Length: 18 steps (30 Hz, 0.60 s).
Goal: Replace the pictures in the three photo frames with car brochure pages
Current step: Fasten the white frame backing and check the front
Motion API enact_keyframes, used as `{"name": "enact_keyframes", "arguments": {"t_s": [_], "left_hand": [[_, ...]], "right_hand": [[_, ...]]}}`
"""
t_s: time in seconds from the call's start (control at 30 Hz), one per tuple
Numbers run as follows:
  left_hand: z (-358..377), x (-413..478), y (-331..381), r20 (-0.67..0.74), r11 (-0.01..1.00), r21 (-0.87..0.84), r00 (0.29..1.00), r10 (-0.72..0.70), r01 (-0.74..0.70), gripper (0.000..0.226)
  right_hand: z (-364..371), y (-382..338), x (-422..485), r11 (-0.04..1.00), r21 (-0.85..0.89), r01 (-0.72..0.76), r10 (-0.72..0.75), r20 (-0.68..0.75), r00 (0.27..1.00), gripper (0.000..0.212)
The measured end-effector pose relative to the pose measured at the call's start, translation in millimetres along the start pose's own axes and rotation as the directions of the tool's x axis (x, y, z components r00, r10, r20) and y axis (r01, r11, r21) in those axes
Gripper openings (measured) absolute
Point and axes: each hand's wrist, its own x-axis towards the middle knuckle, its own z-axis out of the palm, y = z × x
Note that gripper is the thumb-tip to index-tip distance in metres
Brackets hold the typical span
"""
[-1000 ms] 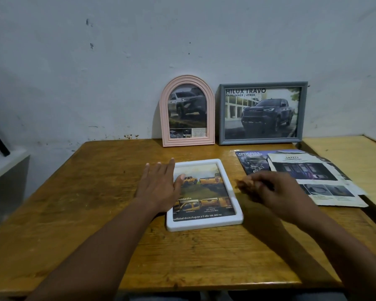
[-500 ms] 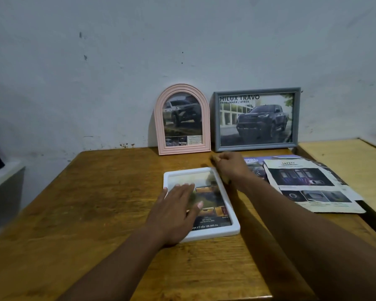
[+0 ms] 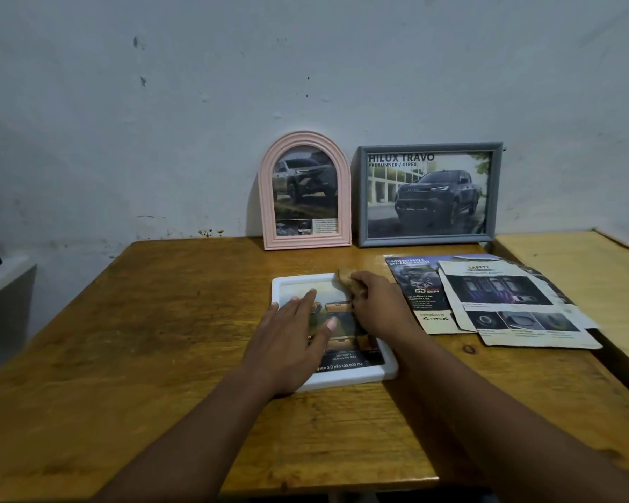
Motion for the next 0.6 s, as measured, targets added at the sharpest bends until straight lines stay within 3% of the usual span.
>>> {"name": "enact_keyframes", "arguments": {"t_s": [0.47, 0.6], "left_hand": [[1, 1, 0, -0.044, 0.992, -0.119, 0.998, -0.054, 0.049, 0.069], [5, -1, -2, -0.111, 0.974, -0.220, 0.990, -0.088, 0.062, 0.070]], "right_hand": [[-23, 5, -129, 0.986, -0.137, 0.095, -0.107, -0.080, 0.991, 0.040], [-10, 0, -152, 0.934, -0.308, 0.179, -0.213, -0.079, 0.974, 0.042]]}}
